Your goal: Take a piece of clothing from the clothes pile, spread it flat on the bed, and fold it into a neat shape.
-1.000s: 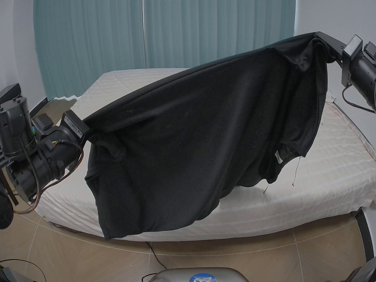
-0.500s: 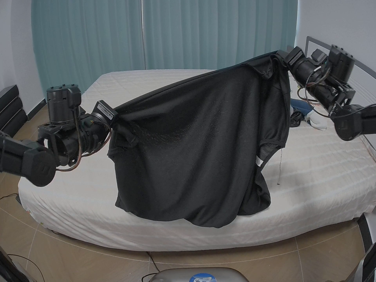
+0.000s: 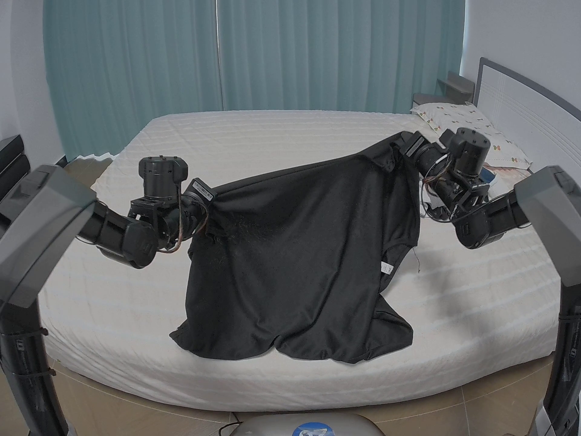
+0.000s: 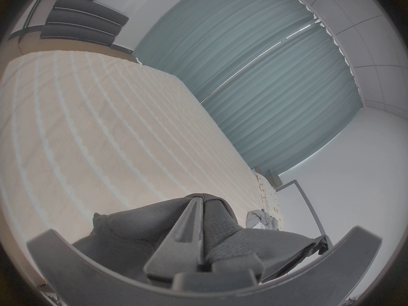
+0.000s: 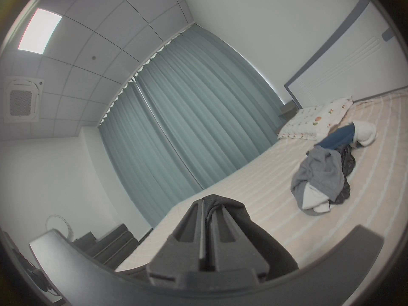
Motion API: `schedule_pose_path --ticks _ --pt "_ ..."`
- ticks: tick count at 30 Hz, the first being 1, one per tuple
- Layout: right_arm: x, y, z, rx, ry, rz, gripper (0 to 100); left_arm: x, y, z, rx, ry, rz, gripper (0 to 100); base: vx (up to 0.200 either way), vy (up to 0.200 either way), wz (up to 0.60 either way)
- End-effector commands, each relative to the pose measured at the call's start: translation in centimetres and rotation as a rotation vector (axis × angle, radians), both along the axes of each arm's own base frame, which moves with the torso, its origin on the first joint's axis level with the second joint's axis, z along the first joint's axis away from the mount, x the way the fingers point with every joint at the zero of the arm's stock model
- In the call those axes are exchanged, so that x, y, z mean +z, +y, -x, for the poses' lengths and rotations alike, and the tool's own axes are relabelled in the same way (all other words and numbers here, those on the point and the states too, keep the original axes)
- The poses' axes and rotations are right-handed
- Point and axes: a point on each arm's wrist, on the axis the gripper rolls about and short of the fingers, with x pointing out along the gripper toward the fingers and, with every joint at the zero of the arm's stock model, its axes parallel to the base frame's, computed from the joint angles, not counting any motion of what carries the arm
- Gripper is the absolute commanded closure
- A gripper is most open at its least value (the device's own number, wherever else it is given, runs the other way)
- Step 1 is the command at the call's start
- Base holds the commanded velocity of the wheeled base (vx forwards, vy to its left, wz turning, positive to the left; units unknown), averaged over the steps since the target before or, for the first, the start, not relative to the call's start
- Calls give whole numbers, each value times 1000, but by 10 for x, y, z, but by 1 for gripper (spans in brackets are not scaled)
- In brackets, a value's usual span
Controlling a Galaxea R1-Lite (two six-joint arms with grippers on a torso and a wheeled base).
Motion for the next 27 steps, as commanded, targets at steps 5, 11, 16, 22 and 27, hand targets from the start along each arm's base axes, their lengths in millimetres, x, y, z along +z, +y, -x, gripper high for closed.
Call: schedule_pose_path --ticks 5,11,16,22,27 --pt "-105 8 -43 -41 139 34 100 -80 -14 -56 5 81 -26 100 0 0 0" --pt "-143 5 -57 -59 189 34 0 -106 -20 -76 26 117 -40 0 0 0 0" --pt "-170 1 -51 -59 294 67 0 -128 -17 -84 107 187 -102 0 0 0 0" --pt "-175 -24 -47 -106 401 85 0 -137 -7 -94 205 313 -174 0 0 0 0" --pt "-173 -48 -37 -92 448 78 0 -128 6 -93 212 362 -163 0 0 0 0"
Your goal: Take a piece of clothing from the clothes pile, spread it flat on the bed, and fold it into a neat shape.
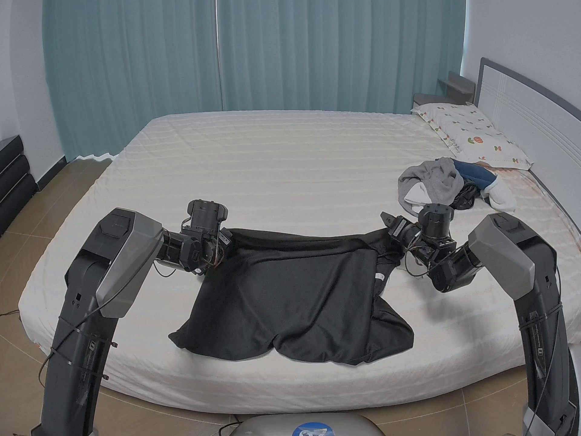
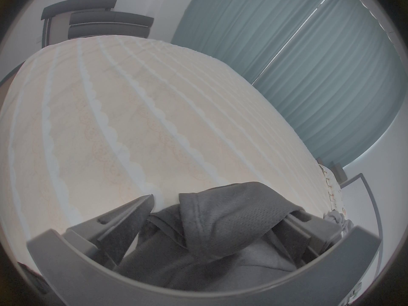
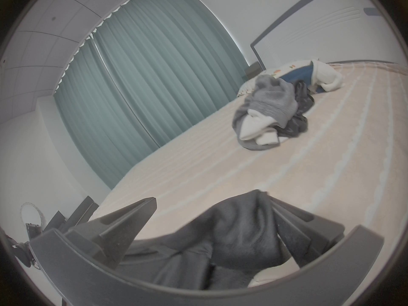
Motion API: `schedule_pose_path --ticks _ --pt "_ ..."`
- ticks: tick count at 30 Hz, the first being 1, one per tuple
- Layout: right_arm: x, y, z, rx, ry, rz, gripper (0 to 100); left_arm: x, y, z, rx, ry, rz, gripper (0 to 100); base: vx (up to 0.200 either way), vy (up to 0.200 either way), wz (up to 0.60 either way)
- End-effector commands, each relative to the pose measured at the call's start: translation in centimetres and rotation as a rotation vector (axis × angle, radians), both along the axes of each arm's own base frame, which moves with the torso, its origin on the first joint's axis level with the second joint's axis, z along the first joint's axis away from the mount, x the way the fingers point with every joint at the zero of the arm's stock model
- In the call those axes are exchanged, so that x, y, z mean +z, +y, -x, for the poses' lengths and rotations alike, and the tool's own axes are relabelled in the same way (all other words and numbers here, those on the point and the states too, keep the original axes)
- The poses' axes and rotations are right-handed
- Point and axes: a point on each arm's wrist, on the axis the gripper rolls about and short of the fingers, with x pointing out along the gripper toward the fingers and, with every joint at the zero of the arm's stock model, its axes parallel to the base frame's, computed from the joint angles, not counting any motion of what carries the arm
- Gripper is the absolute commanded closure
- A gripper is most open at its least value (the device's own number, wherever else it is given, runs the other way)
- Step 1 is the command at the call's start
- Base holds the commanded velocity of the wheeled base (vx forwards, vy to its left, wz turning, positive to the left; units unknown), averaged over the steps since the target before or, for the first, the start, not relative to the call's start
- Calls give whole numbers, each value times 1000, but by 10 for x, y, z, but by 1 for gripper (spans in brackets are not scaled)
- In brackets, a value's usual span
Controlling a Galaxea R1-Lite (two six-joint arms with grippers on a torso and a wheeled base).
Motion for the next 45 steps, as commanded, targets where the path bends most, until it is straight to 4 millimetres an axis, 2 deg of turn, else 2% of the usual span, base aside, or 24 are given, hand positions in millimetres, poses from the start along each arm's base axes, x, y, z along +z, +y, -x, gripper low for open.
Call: schedule_pose_path --ticks 1,4,6,7,9,12,19,21,22,24,27,28,29,30,31,36,41,45 --pt "5 -30 14 14 63 -14 0 7 16 -5 20 10 21 0 0 0 0" --pt "12 -38 21 41 73 -62 0 24 28 -4 -7 9 81 0 0 0 0" --pt "14 -40 20 38 66 -73 0 26 29 -4 -6 9 91 0 0 0 0" --pt "24 -45 15 8 35 -157 0 38 39 -4 7 -1 162 0 0 0 0" --pt "33 -51 15 -11 26 -199 0 47 50 -5 26 -13 226 0 0 0 0" --pt "36 -54 20 -12 38 -201 0 54 60 -4 34 -4 268 0 0 0 0" --pt "44 -48 60 33 133 -200 0 76 90 6 -20 86 379 0 0 0 0" --pt "45 -47 61 36 133 -200 0 76 90 6 -22 85 382 0 0 0 0" --pt "43 -40 87 76 195 -201 0 77 94 11 -27 117 399 0 0 0 0" --pt "40 -35 106 115 248 -203 0 71 95 17 -31 144 397 0 0 0 0" --pt "34 -30 133 147 324 -198 0 70 96 37 -44 186 415 0 0 0 0" --pt "33 -29 136 150 332 -196 0 70 96 39 -48 186 416 0 0 0 0" --pt "30 -23 149 157 370 -187 0 72 96 51 -55 184 414 0 0 0 0" --pt "30 -23 149 157 370 -187 0 72 96 51 -55 184 414 0 0 0 0" --pt "29 -15 167 168 403 -170 0 80 95 70 -72 160 419 0 0 0 0" --pt "25 -8 202 185 483 -150 0 73 84 121 -119 119 397 0 0 0 0" --pt "8 -12 209 177 556 -145 0 52 74 164 -147 120 330 0 0 0 0" --pt "4 -11 207 211 557 -159 0 42 70 178 -104 120 278 0 0 0 0"
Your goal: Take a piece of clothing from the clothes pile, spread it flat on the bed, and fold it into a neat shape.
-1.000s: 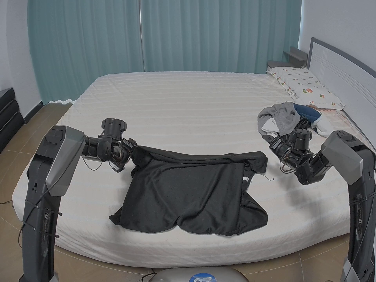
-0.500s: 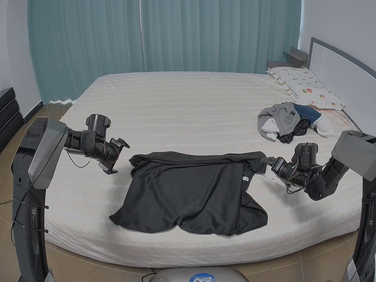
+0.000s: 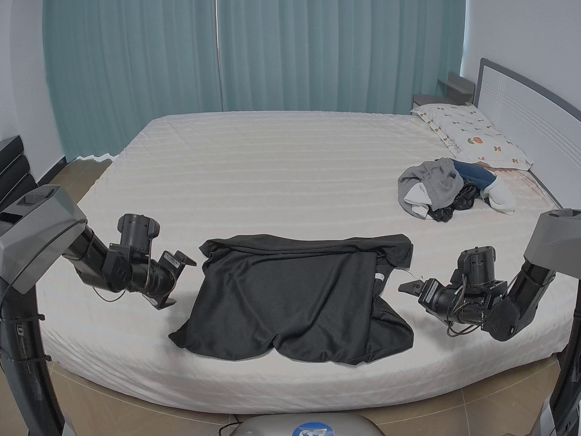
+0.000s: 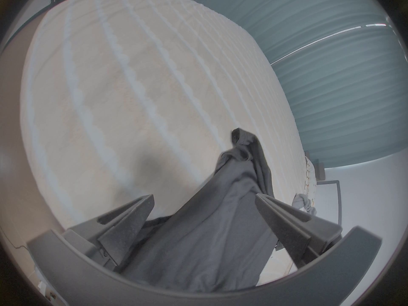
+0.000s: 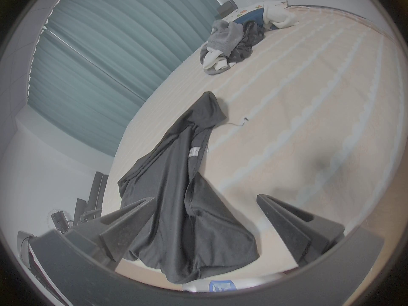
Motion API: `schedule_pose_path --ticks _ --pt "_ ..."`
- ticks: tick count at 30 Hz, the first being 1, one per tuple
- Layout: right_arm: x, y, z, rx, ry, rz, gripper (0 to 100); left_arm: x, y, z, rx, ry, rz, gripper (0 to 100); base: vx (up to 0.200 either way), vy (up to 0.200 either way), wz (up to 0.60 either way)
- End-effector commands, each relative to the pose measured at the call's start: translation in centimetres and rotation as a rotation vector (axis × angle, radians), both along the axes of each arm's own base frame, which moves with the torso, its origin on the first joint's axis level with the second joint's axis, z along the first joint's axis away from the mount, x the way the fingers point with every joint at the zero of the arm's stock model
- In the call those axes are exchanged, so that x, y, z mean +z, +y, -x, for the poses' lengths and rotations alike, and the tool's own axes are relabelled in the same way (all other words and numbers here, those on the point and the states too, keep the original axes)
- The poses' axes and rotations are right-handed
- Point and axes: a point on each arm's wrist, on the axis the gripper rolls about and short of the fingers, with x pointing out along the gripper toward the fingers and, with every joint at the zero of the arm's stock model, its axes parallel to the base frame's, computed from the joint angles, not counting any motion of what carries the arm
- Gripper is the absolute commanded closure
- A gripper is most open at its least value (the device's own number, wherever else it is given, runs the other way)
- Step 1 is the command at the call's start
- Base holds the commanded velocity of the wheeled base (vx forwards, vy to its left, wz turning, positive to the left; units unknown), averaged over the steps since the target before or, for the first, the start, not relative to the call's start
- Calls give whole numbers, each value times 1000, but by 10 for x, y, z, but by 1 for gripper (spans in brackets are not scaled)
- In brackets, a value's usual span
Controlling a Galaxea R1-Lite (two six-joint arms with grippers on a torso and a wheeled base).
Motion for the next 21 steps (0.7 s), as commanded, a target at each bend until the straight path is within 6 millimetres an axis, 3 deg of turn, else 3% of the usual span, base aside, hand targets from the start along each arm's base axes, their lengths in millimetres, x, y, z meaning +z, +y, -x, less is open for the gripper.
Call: schedule_pose_path --ticks 1,13,14,21 --pt "-13 6 27 79 78 -9 0 5 -15 64 -7 -64 -84 0 0 0 0" --pt "-48 10 13 173 32 84 0 -20 -17 62 -16 -37 -94 0 0 0 0" --pt "-51 11 3 178 6 86 0 -22 -17 60 -13 -53 -92 0 0 0 0" --pt "-52 20 -4 200 -37 136 0 -25 -17 64 -16 -43 -85 0 0 0 0"
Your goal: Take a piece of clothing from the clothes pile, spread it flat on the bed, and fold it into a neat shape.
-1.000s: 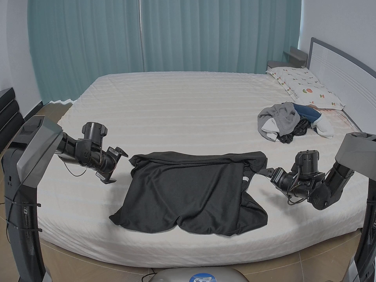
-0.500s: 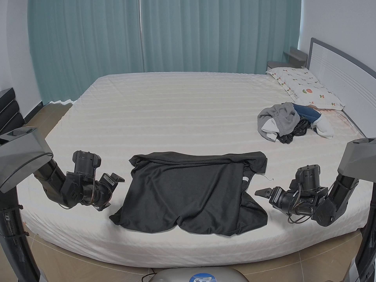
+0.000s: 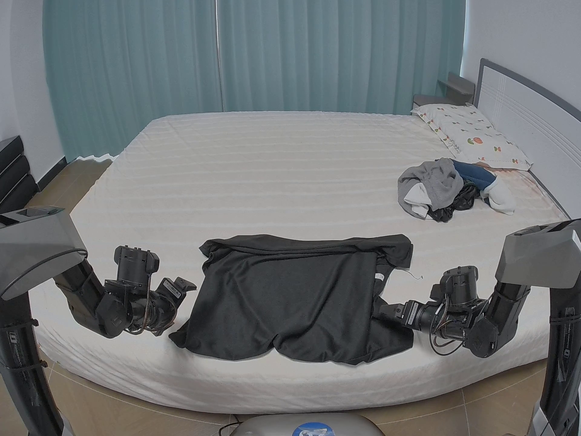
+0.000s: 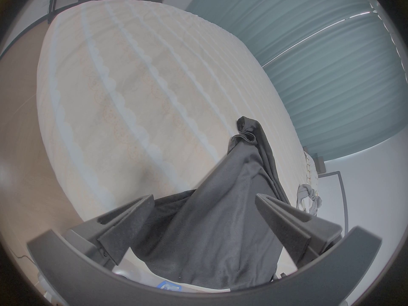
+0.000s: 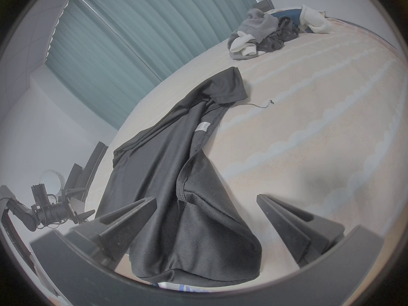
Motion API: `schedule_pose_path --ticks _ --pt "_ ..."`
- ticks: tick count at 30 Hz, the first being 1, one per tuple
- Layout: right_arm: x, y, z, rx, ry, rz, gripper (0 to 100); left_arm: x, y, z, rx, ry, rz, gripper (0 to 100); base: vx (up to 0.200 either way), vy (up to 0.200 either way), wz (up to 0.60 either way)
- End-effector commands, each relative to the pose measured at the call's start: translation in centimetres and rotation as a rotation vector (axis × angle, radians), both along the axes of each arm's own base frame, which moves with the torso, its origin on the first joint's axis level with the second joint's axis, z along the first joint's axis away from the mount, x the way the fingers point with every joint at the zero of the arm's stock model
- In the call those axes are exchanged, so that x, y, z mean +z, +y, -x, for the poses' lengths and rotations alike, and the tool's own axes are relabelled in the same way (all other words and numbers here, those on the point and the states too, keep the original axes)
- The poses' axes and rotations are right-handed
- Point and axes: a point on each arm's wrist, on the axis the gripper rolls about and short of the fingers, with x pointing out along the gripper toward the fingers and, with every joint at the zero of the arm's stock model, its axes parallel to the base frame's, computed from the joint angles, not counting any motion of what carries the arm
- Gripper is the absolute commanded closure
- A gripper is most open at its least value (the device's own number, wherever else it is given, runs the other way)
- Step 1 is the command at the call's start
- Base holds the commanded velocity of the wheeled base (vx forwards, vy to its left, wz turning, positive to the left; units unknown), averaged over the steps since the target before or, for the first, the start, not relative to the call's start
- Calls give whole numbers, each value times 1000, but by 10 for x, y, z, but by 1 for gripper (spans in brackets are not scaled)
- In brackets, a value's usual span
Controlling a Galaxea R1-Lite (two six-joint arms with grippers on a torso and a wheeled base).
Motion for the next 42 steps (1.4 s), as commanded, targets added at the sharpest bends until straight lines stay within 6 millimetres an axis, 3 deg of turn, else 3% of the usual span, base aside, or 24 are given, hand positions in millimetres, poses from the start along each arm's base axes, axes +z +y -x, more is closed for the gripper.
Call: schedule_pose_path --ticks 1,2,3,9,22,27,42 --pt "-12 2 -2 7 22 15 0 -7 0 2 -1 21 -2 0 0 0 0" --pt "-13 1 -1 8 26 17 0 -6 0 2 -1 20 0 0 0 0 0" --pt "-14 2 -2 8 24 16 100 -6 0 2 -2 20 1 0 0 0 0" --pt "-13 0 -4 2 18 12 100 -8 1 3 2 30 1 0 0 0 0" --pt "8 -44 1 -118 -22 -5 100 -13 4 3 7 43 -12 0 0 0 0" --pt "22 -54 18 -142 -16 -4 100 -15 4 3 7 52 -15 0 0 0 0" --pt "27 -86 9 -250 -19 -4 100 -19 5 12 -32 74 -60 0 0 0 0"
